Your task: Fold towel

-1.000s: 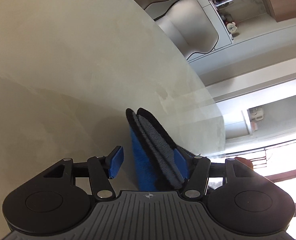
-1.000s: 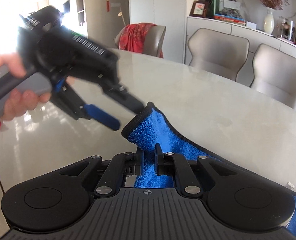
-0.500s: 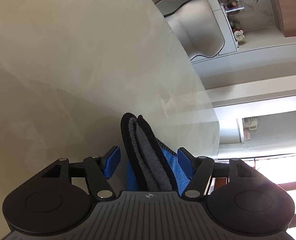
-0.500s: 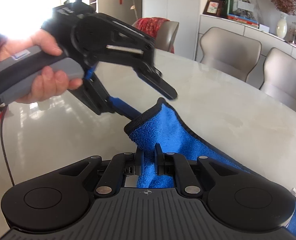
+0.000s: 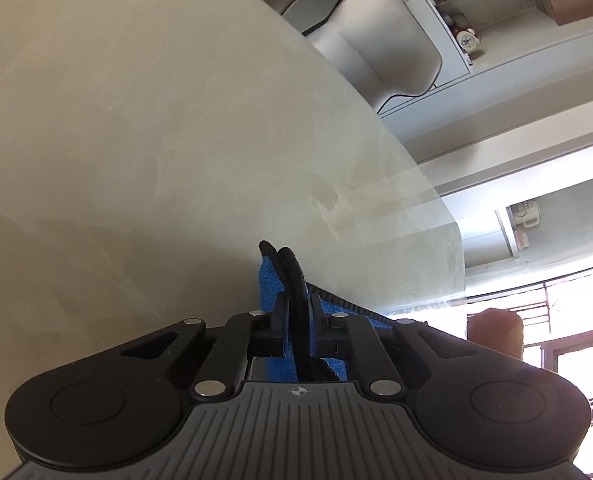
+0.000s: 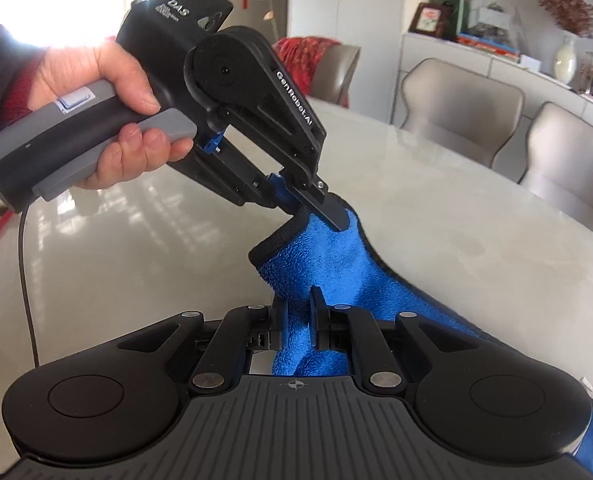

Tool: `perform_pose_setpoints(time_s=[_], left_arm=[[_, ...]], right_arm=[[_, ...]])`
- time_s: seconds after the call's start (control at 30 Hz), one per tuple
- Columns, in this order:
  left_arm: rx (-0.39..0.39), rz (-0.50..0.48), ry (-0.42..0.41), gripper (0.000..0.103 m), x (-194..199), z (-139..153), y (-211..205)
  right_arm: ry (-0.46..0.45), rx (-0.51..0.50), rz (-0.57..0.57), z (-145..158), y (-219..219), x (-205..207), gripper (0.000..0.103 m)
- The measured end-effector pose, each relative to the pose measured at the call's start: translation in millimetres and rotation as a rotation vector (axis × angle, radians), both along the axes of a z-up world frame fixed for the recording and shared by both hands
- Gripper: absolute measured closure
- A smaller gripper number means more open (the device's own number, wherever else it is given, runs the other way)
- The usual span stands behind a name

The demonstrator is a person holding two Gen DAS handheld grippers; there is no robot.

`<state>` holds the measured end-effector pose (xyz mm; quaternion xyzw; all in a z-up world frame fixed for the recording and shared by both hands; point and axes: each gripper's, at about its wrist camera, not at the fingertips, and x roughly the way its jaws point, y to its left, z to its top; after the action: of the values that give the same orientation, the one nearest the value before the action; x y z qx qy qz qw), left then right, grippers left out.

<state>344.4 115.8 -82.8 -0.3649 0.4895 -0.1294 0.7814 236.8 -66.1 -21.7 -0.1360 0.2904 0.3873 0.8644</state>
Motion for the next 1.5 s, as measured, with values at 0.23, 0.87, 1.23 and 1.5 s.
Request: perform_pose_setpoints(time_s=[0.23,0.87,1.23,1.5], left_arm=[[0.02,-0.068,-0.042,0.096,7.6,25.1,-32.0],[0.064,-0.197,-0.085,0.096,29.0,55.4,-110.2],[0.136,-0.356,-0.049,0.096,45.5,18.1,-221.1],[0.179,-0.375,-0.065,0.096,38.1,5.9,-253.0]], right_arm=[[-0.062,0.051,-0.097,8.6,-16.6,-9.0,0.085],[-0.062,0.291,-0.371,30.0,-87.8,-25.7,0.089],[0.078,0.437,-0.636,-12.7,-169.1,-35.7,0.089],[0.127,0.506,-0.746,-36.5,-201.7,-33.3,0.089]])
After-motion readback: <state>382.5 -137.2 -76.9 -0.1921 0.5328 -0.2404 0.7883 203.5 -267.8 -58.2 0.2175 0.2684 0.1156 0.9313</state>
